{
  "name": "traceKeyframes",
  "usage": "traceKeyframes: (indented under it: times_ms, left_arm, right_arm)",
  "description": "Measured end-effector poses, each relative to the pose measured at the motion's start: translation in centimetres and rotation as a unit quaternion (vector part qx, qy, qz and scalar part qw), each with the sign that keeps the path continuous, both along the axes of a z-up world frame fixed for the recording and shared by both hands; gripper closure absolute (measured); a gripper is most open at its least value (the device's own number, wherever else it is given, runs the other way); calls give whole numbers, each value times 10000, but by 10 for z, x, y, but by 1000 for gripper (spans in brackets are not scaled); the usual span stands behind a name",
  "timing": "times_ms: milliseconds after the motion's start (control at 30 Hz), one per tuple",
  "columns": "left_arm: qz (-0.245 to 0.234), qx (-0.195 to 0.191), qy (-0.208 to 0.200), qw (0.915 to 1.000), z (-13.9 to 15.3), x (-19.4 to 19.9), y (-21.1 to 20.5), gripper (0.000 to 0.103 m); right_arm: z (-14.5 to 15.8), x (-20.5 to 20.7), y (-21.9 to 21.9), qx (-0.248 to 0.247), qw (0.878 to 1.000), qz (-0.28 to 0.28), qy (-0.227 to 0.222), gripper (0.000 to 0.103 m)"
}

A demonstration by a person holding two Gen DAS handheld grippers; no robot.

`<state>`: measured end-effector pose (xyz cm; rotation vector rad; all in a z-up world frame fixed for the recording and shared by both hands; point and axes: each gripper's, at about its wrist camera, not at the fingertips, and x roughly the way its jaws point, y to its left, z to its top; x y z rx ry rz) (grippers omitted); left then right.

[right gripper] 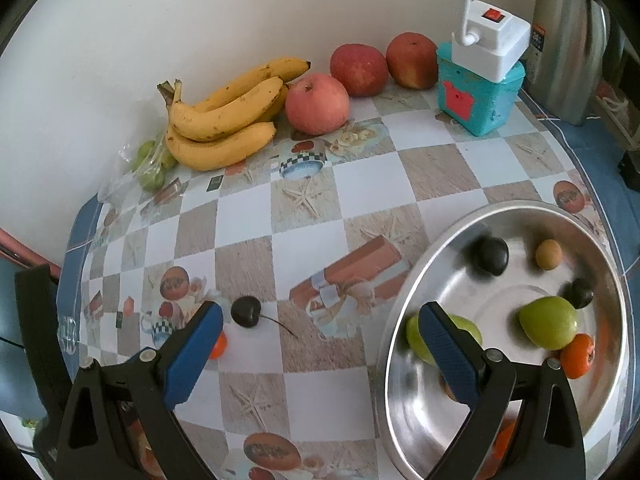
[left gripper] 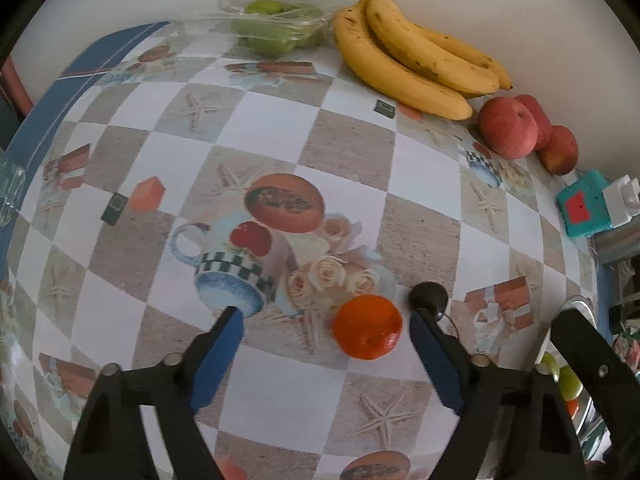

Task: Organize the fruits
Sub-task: 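Move the left tool to the mandarin on the table and close on it, then move the right tool to the dark stemmed plum and close on it while the left tool holds the mandarin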

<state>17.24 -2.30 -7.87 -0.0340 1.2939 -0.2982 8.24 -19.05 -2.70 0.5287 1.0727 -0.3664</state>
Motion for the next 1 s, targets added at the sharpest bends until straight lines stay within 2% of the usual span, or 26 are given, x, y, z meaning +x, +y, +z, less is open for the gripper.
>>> traceKeyframes:
  times_ms: [100, 167, 267, 300, 467, 800, 1000]
  left_arm:
    - [-117, -15, 21, 9999, -2, -1, -8, 28]
    - [-190, -31, 39, 9998, -3, -2, -12, 36]
    - [-274, -41, 73, 9996, -5, -4, -18, 43]
    - [-305, -45, 89, 9995, -6, -5, -20, 50]
    - [-352, -68, 114, 9993, -8, -4, -24, 62]
    - [-149, -140, -32, 9998, 2, -3, -10, 64]
    - [294, 158, -230, 9992, 8, 5, 14, 64]
  right_arm:
    - [0, 5, 1, -1, 10000, 23, -28, 5]
    - [0, 8, 1, 6, 10000, 32, -50, 5]
    - [0, 10, 0, 19, 9999, 4, -107, 5]
    - [0, 11, 0, 20, 9999, 3, -121, 5]
    - [0, 14, 2, 9, 9999, 27, -142, 5]
    - [-3, 14, 3, 44, 9999, 24, -141, 5]
    - [-6, 14, 4, 87, 9999, 34, -133, 5]
